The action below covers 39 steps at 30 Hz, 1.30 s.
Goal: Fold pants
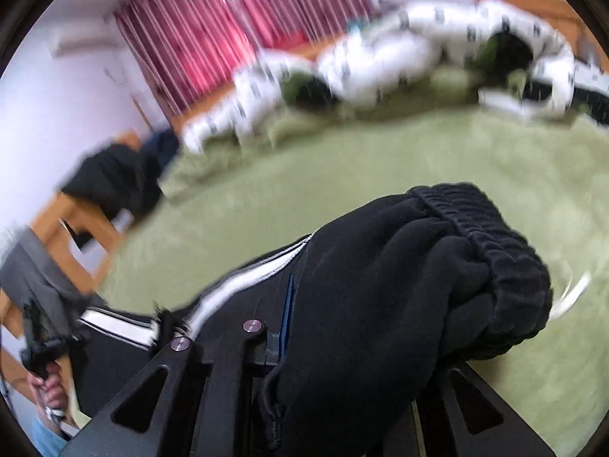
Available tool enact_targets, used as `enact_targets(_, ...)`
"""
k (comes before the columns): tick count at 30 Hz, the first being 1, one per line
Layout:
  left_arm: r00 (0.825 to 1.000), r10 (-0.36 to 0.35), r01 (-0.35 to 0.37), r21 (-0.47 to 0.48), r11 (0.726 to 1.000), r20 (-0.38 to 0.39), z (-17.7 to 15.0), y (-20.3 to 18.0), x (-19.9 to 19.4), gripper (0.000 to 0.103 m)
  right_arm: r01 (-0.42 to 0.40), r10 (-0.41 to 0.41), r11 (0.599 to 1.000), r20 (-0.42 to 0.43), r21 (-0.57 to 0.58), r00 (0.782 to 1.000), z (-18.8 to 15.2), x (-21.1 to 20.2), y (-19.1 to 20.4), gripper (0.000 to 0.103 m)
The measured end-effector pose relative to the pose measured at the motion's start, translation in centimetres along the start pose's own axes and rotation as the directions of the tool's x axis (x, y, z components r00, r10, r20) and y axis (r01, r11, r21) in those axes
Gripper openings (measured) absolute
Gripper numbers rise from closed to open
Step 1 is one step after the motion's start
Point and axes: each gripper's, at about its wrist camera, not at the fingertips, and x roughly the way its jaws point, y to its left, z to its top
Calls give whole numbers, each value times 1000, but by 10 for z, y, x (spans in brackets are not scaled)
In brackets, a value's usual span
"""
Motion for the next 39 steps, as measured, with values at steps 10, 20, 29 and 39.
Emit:
enact_targets(10,989,145,-144,-44,989,29,-38,15,-8,63,-115,132,978,-88,176,987,-60,-43,-70,50)
enact_targets(20,997,75,-74,-38,997,29,-49,-18,-33,66,48,-43,995,-57,84,997,-69,-46,-108,51)
enact_targets(29,997,79,-79,-23,997,10,-56,-47,-25,66,-104,104,994,2,19,995,-35,10,-97,56)
enact_targets(39,997,60,-60,-9,998,41,-51,-65,-24,66,127,-71,878,138,-461,988,8,-21,-89,53)
